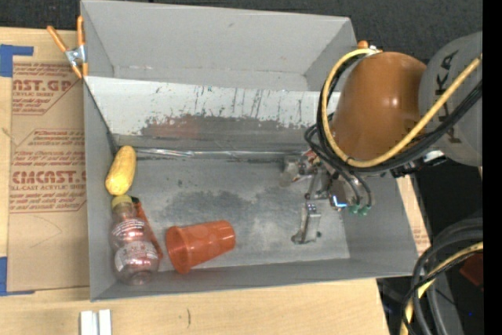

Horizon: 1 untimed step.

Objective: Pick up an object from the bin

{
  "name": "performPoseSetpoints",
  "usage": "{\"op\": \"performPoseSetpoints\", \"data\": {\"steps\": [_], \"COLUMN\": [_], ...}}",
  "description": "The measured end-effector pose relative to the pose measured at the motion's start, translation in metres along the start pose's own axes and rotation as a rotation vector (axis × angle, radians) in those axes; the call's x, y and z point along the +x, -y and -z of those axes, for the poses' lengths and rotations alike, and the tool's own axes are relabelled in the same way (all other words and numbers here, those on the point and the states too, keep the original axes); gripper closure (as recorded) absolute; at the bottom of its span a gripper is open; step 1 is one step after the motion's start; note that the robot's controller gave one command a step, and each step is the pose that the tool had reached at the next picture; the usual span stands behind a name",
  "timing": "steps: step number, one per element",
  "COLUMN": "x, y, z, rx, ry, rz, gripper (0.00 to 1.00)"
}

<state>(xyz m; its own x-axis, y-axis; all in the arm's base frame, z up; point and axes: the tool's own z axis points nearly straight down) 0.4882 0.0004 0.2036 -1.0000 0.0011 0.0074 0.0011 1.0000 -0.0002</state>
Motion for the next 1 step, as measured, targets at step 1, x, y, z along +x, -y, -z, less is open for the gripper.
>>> {"op": "performPoseSetpoints", "data": {"steps": [1], "x": [-0.0016], "y": [0.0000], "z": [0.0042], "rx": [0.000], "ry": [0.008], "rz": [0.000], "gripper": [0.00]}}
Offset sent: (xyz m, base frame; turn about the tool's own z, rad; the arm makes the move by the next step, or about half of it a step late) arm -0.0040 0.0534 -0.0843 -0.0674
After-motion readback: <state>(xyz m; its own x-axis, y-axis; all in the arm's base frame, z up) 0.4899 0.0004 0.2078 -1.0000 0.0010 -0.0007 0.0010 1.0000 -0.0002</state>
